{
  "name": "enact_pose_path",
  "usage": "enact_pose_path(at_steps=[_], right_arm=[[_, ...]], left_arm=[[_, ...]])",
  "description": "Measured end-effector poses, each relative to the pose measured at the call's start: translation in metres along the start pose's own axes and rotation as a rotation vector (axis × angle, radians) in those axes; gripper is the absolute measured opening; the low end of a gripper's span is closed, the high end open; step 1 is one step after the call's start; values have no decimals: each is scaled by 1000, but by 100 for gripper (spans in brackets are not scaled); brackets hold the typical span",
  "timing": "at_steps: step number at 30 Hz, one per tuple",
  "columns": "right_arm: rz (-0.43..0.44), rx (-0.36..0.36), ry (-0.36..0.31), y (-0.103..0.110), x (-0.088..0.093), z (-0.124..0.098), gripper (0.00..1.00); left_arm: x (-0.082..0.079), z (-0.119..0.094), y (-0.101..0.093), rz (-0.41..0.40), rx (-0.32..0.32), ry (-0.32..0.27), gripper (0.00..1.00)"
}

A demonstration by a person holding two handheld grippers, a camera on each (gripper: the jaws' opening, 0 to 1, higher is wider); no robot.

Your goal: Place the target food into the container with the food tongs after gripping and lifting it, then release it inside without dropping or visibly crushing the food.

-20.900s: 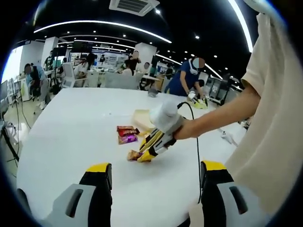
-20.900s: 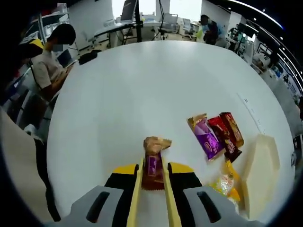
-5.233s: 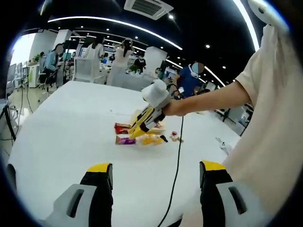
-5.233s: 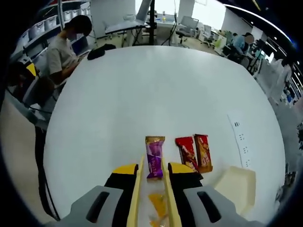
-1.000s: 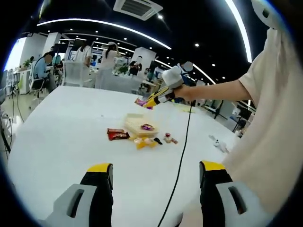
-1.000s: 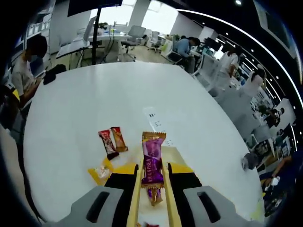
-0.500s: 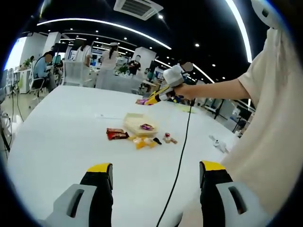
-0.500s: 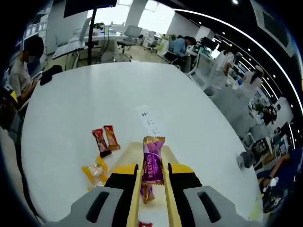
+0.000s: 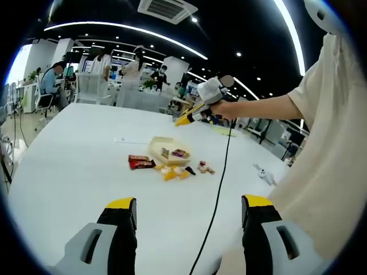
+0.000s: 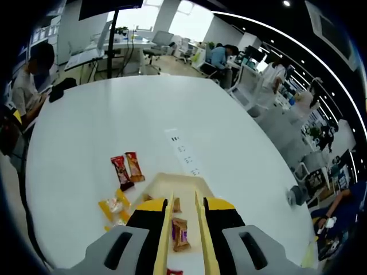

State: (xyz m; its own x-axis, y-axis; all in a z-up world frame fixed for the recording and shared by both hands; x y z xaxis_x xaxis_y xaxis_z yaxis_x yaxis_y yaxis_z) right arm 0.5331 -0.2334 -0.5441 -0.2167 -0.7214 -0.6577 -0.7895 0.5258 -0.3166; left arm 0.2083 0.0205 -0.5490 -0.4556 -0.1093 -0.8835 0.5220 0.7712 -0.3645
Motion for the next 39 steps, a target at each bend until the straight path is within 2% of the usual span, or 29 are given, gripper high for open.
enact_pose_path(at_steps=[9,12,13,22,32,39], right_arm=[[6,-18,-11,6,-1,3,25],[13,-38,-31,12,-4,7,25],[27,-61,-56,18,-8,9,25],[25,-107,-72,39,-17,22,25],[-19,-187,-60,63,-22,40,25],[-47,-233,-45,79,-23,52,25]], left_arm=[[1,1,1,-5,-4,-1,74],[0,2,1,-5,-4,-3,74],[0,2,1,-5,-4,-3,74],[3,0,1,-17,-18,1,74],[1,0,5,-22,-36,-4,74],[5,-1,7,-35,-47,2,74]])
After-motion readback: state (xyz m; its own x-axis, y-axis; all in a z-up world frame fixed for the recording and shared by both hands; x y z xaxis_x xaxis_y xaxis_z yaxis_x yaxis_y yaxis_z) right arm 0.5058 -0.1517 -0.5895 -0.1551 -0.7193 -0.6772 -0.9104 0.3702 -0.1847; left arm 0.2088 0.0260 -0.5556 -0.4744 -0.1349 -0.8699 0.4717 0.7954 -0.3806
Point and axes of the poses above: the point that each gripper's makers call its tool centre point, and the gripper's own axes: z roughly forward along the fingers, y roughly to its left, x roughly out of its underside, the point moved 6 cm from there along -z, roughly backward along the fingers, and after that the axes turned 5 degrees about -y, right-handed, at the moved point
